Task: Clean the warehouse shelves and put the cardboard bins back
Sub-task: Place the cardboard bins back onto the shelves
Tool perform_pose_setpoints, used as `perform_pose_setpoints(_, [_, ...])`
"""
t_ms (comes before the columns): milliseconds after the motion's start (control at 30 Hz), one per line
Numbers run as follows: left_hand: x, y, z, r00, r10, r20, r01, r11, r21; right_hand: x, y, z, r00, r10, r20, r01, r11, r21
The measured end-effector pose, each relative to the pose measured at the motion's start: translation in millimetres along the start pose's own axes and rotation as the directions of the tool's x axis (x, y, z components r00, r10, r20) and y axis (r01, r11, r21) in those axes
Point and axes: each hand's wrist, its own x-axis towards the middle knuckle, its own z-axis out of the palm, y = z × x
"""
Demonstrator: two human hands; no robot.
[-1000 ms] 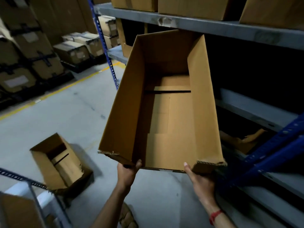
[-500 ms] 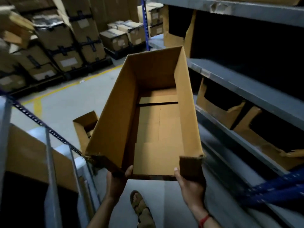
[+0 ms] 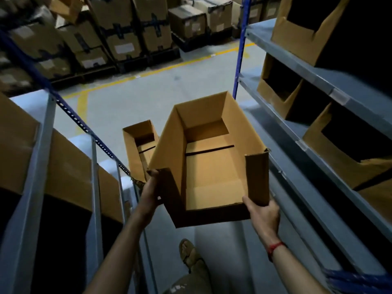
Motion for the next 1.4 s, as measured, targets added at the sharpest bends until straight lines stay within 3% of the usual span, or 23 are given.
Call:
perform_pose_setpoints(67, [24.9, 21.6, -20.4, 0.982, -0.170, 0.080, 0.174, 0.984, -0.039, 7.3, 1.3, 10.8, 1.000, 0.021, 0.023, -0.020, 1.000, -0.020])
perform_pose_setpoints(167, [72.4, 54.9, -45.1, 0.896, -0.393, 0.205, 0.393, 0.919, 0.044, 16.4, -1.4, 28.8, 0.998, 0.025, 0.049, -0.023, 0.999, -0.034])
perform_pose_setpoints(333, [162.4, 63.8, -61.4, 0.829, -0.554, 0.069, 0.451, 0.738, 0.502, 35.7, -9.3, 60.1, 0.998, 0.019, 0.064, -0.016, 0.998, -0.052])
perform_pose_setpoints(500, [202.5, 47.4, -62.5, 0.905, -0.425, 0.007, 0.369, 0.794, 0.482, 64.6, -24.9, 79.7, 0.989, 0.080, 0.128, -0.066, 0.992, -0.106])
perform_pose_setpoints(567, [209.4, 43.5, -59.2, 0.925, -0.381, -0.001, 0.339, 0.822, 0.457, 81.2, -35.0, 80.9, 0.969, 0.115, 0.217, -0.080, 0.984, -0.161])
perform_pose_setpoints(700, [225.7, 32.1, -49.0, 0.946, -0.319, -0.050, 0.311, 0.856, 0.413, 121.7, -55.6, 80.8, 0.892, 0.188, 0.411, -0.089, 0.965, -0.248])
perform_pose_setpoints(900, [262.8, 19.4, -38.7, 0.970, -0.218, -0.108, 0.244, 0.874, 0.421, 200.6, -117.1, 111.7, 0.783, 0.352, 0.513, -0.343, 0.932, -0.115])
perform_pose_setpoints(1000, [296.9, 24.5, -45.3, 0.973, -0.192, -0.132, 0.231, 0.862, 0.451, 255.9, -138.7, 141.5, 0.691, 0.454, 0.562, -0.427, 0.884, -0.189])
perform_pose_setpoints(1100, [336.8, 30.8, -47.0, 0.972, -0.174, -0.161, 0.232, 0.840, 0.490, 313.3, -159.0, 186.7, 0.705, 0.478, 0.524, -0.204, 0.845, -0.495])
perform_pose_setpoints(1167, [364.8, 32.7, -42.7, 0.966, -0.170, -0.195, 0.248, 0.828, 0.504, 346.4, -164.0, 222.1, 0.751, 0.433, 0.500, -0.056, 0.795, -0.604])
perform_pose_setpoints(1267, [402.1, 38.6, -36.1, 0.944, -0.206, -0.258, 0.311, 0.819, 0.482, 388.7, -164.5, 262.4, 0.825, 0.321, 0.465, 0.072, 0.756, -0.650])
perform_pose_setpoints(1400, [439.7, 37.3, -33.4, 0.926, -0.227, -0.303, 0.348, 0.824, 0.446, 430.7, -156.2, 299.9, 0.826, 0.226, 0.516, 0.195, 0.745, -0.638])
